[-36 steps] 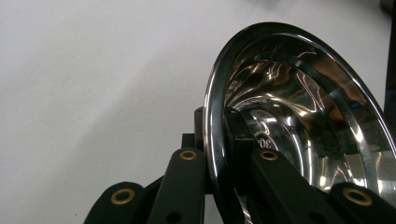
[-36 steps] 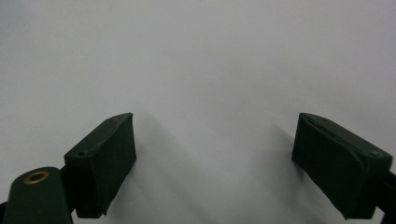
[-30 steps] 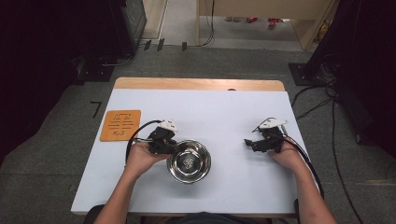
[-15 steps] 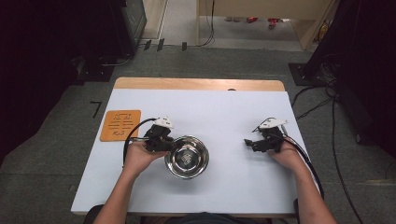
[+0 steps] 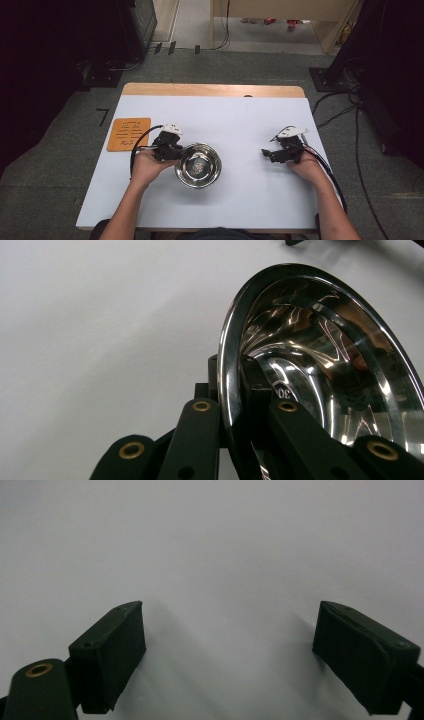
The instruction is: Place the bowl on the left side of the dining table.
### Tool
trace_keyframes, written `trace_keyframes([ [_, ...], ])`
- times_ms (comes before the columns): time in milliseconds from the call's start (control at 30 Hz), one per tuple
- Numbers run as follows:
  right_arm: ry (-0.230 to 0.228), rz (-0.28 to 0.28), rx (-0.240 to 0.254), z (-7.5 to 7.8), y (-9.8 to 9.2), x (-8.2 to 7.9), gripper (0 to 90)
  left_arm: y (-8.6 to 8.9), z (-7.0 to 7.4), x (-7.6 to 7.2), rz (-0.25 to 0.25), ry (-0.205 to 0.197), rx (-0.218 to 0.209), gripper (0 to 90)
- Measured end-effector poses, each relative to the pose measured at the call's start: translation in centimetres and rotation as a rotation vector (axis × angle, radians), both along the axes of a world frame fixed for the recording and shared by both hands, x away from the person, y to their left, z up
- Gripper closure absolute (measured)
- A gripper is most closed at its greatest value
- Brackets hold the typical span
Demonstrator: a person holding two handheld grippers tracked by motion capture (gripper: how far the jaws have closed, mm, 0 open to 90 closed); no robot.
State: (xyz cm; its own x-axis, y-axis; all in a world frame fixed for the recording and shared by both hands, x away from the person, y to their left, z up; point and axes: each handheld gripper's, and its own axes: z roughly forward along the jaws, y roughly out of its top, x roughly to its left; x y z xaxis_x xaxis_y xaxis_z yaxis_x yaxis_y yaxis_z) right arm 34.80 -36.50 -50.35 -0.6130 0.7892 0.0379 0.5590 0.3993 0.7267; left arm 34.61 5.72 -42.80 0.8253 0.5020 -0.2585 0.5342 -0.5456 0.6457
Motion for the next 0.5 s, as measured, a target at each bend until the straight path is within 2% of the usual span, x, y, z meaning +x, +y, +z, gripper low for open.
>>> trace_keyframes([
  [500,0.001,0.000,0.001,0.0,0.0,0.0,13.0,1.4,-0.3,1.2,0.066,0.019,-0.013,87.7],
])
